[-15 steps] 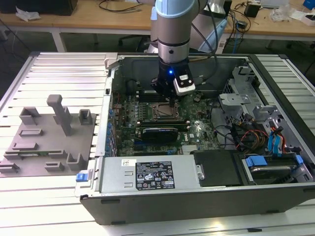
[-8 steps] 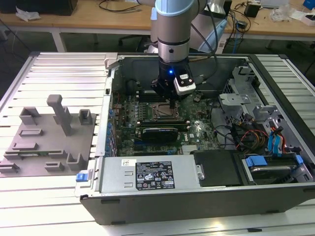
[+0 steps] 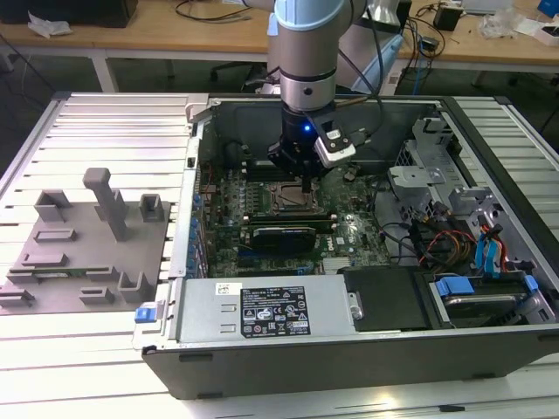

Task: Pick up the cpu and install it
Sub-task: 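Install the first cpu locking lever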

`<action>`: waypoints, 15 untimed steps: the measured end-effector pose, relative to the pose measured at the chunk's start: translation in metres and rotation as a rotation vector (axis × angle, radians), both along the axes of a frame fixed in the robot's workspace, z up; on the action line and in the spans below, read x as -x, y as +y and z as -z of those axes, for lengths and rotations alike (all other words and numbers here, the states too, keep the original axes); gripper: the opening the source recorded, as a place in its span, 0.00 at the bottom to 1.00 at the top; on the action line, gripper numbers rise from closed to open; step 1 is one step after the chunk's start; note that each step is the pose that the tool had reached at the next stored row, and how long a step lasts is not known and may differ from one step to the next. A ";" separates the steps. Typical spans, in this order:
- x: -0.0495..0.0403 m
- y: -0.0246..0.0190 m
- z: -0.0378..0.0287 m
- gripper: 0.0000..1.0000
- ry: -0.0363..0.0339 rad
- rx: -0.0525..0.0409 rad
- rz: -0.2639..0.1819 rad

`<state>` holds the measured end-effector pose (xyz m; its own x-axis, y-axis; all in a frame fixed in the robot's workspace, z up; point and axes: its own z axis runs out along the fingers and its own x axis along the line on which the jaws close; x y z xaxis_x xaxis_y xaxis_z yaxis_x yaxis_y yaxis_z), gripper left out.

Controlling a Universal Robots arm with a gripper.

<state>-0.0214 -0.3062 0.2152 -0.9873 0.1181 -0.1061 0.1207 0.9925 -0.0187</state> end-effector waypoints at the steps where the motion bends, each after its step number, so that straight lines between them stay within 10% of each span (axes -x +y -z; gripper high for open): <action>1: 0.0016 -0.0003 0.0001 0.11 0.0002 0.0003 -0.005; 9: 0.0182 -0.0053 0.0010 0.11 0.0001 0.0002 -0.005; 12: 0.0171 -0.0054 0.0011 0.11 0.0304 0.0001 -0.005; 15: 0.0171 -0.0054 0.0010 0.11 0.0358 0.0004 -0.005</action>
<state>-0.0384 -0.3116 0.2142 -0.9911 0.1128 -0.0707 0.1147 0.9931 -0.0233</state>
